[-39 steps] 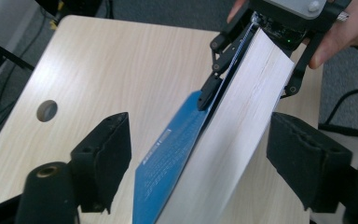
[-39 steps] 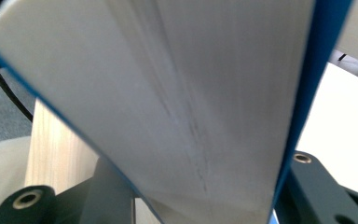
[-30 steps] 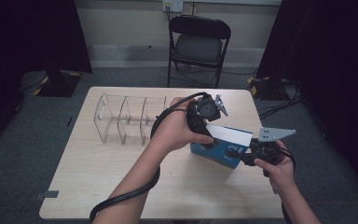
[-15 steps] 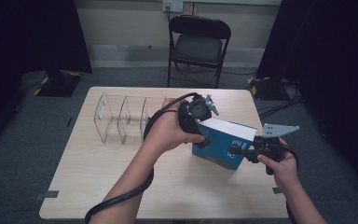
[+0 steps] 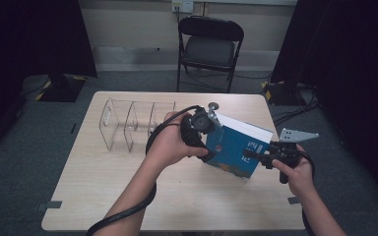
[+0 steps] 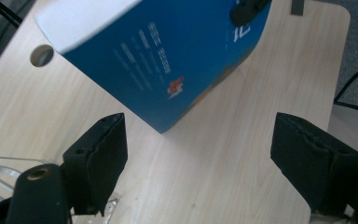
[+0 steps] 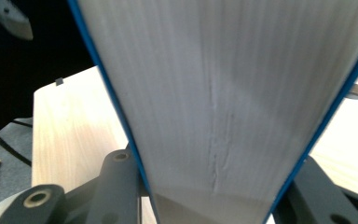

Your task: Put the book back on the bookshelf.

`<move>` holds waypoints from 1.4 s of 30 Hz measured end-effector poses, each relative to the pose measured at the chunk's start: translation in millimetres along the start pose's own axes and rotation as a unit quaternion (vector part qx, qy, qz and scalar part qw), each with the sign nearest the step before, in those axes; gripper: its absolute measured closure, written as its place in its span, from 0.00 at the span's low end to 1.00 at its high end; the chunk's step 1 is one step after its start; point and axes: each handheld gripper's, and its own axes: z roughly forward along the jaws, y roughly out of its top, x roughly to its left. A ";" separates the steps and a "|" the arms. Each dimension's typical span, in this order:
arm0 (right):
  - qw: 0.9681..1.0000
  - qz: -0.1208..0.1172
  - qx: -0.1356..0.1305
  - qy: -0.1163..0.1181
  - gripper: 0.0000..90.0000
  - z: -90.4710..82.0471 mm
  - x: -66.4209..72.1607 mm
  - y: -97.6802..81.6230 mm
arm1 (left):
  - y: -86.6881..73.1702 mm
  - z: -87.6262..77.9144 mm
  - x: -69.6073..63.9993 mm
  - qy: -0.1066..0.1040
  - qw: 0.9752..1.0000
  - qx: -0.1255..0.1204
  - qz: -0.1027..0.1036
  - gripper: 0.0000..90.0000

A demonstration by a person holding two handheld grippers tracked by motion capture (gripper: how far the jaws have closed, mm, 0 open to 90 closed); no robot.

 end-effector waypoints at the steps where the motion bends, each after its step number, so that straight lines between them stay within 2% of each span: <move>1: 1.000 -0.006 0.001 -0.008 0.66 0.6 1.3 0.5 | -1.4 2.2 0.3 -0.001 1.000 0.004 -0.001 0.21; 6: 1.000 -0.008 -0.002 -0.017 0.65 1.2 3.4 0.1 | -7.5 12.0 0.0 -0.012 1.000 0.005 -0.009 0.21; 10: 0.999 0.005 -0.009 -0.034 0.63 3.9 6.1 0.2 | -9.3 16.8 -0.6 -0.019 1.000 0.005 -0.013 0.23; 12: 0.999 -0.001 -0.021 -0.038 0.62 6.5 8.7 0.2 | -9.8 17.9 -0.7 -0.024 1.000 0.003 -0.013 0.23; 13: 0.999 0.006 -0.030 -0.038 0.60 10.2 10.4 1.5 | -10.7 17.8 -1.2 -0.024 1.000 0.002 -0.017 0.24; 15: 0.999 0.006 -0.033 -0.043 0.59 12.5 12.4 2.7 | -11.6 17.5 -1.1 -0.025 1.000 0.000 -0.017 0.24; 18: 0.998 -0.001 -0.031 -0.051 0.61 18.6 15.6 5.7 | -14.4 16.6 -1.5 -0.022 1.000 0.005 -0.019 0.23; 19: 0.998 -0.007 -0.024 -0.053 0.62 18.8 16.6 6.6 | -16.2 16.0 -0.5 -0.022 1.000 0.007 -0.016 0.23; 20: 0.998 -0.014 -0.024 -0.050 0.62 18.9 16.9 6.3 | -17.2 16.2 -0.9 -0.021 1.000 0.005 -0.021 0.23; 25: 0.998 -0.028 -0.020 -0.056 0.64 18.9 20.1 5.2 | -22.2 18.2 -0.9 -0.024 0.999 0.003 -0.022 0.23; 29: 0.998 -0.027 -0.020 -0.055 0.66 18.8 20.7 4.9 | -25.2 19.9 -1.7 -0.025 0.999 0.006 -0.022 0.23; 34: 0.998 -0.026 -0.020 -0.057 0.67 18.5 21.6 4.6 | -29.0 21.8 -0.4 -0.024 0.999 0.004 -0.031 0.23; 42: 0.997 -0.025 -0.022 -0.063 0.68 19.2 24.7 4.8 | -36.0 24.1 2.6 -0.026 0.999 0.015 -0.034 0.23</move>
